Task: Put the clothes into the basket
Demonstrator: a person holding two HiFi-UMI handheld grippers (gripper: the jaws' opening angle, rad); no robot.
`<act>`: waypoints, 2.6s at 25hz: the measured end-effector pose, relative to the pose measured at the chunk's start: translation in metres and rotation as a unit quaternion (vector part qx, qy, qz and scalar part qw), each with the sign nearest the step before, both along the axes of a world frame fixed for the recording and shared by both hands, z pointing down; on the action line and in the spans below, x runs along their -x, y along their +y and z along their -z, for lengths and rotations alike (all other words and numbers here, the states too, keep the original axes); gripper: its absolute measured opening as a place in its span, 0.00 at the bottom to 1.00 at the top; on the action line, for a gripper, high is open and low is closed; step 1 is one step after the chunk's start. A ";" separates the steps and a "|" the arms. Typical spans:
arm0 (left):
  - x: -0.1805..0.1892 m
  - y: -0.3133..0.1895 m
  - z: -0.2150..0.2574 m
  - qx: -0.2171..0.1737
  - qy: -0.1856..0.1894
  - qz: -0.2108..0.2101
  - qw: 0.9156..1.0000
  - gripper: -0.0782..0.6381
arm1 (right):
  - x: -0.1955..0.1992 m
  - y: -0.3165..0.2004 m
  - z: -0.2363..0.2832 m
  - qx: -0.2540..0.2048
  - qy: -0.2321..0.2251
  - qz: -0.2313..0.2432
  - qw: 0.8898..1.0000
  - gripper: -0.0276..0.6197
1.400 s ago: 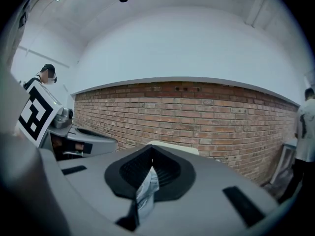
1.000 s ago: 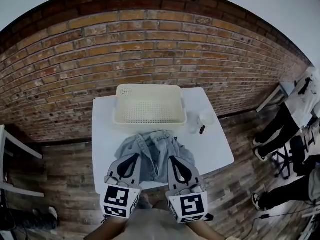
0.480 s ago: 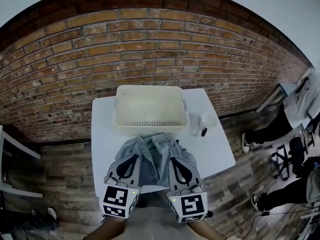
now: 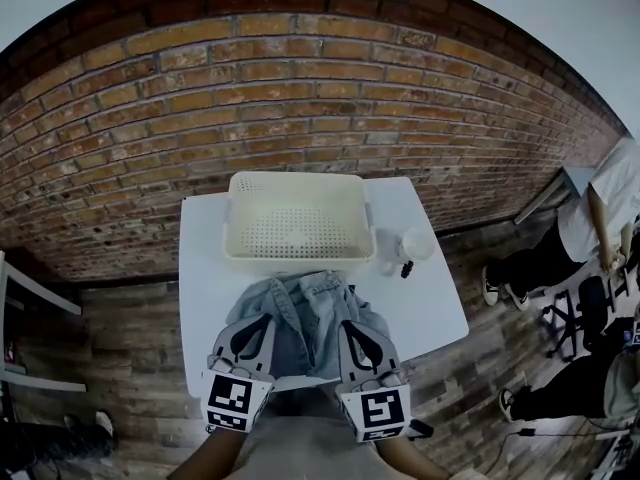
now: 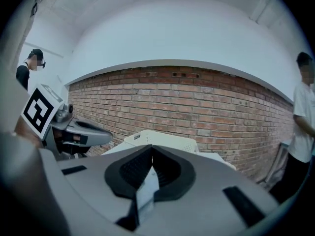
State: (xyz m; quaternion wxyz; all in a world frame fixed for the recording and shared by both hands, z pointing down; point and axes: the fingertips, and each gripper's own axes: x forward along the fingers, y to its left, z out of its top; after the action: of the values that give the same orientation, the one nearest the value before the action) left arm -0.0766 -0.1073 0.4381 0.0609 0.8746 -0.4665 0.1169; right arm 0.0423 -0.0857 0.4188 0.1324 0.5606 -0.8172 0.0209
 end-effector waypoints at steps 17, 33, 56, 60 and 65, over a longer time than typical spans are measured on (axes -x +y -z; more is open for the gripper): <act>0.024 -0.019 -0.082 0.142 0.005 -0.001 0.990 0.56 | -0.025 -0.026 -0.074 0.107 0.018 0.064 0.992 0.54; 0.028 -0.024 -0.159 0.278 -0.056 -0.036 0.958 0.84 | -0.063 -0.041 -0.162 0.262 0.048 0.079 0.961 0.90; -0.009 -0.015 -0.217 0.412 -0.040 -0.118 0.902 0.93 | -0.034 -0.032 -0.237 0.486 -0.054 0.161 0.857 0.93; -0.019 -0.014 -0.217 0.410 -0.046 -0.128 0.902 0.92 | -0.026 -0.031 -0.236 0.498 -0.058 0.181 0.846 0.86; -0.034 0.001 -0.208 0.430 0.003 -0.172 0.886 0.65 | -0.018 -0.029 -0.231 0.495 -0.052 0.195 0.845 0.75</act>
State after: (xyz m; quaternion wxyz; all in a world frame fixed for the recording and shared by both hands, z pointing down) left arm -0.0424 -0.1066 0.6464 0.4114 0.8295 -0.2129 0.3120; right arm 0.0604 -0.1143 0.6495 0.3511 0.2480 -0.7964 0.4255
